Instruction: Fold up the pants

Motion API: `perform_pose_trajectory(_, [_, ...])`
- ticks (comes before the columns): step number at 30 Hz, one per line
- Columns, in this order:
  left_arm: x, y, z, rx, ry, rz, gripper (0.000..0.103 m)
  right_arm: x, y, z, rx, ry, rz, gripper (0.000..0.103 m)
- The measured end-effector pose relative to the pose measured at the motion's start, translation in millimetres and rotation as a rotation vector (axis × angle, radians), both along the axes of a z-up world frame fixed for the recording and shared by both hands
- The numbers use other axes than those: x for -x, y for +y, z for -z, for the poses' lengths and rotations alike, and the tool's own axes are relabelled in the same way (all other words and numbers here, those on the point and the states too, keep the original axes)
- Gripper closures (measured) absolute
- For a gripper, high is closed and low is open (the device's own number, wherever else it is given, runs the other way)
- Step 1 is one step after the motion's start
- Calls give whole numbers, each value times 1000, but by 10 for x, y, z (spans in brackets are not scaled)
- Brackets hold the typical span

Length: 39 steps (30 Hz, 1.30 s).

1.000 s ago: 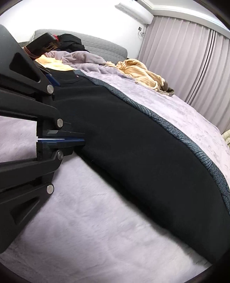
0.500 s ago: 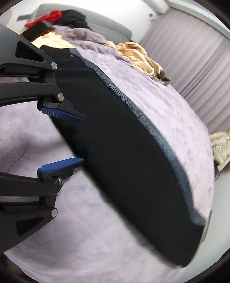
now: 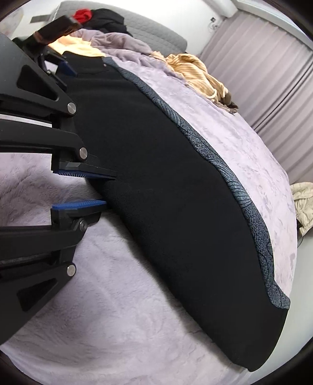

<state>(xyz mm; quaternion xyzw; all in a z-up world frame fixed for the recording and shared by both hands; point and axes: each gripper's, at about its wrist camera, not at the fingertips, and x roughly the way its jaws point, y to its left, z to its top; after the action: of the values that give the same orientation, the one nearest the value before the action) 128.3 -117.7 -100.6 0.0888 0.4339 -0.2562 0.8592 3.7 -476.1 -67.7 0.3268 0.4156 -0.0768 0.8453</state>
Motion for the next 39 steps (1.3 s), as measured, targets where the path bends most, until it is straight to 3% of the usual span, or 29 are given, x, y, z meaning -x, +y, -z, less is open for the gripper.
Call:
perform_pose_trajectory(6, [-3,-33,0,-6,3,-9,5,153,-36,-117,-27,16,13,81])
perform_pose_trajectory(13, [14,-65,6,-20,-4,-26,4,91,88,-515,169,-47,-11,81])
perform_pose_trajectory(17, [17,-71,1,-27,-3,-37,3,-175,72,-271,219,39,-51,82])
perform_pose_trajectory(22, [2,-79,8,-37,-1,-43,2,-40,-71,-194,158,1,-28,85])
perform_pose_trajectory(25, [-4,-89,16,-43,-6,-46,1,40,-92,-189,122,-1,-13,81])
perform_pose_trajectory(39, [-13,-141,-24,-71,17,-69,1,226,-154,-74,72,-20,1,78])
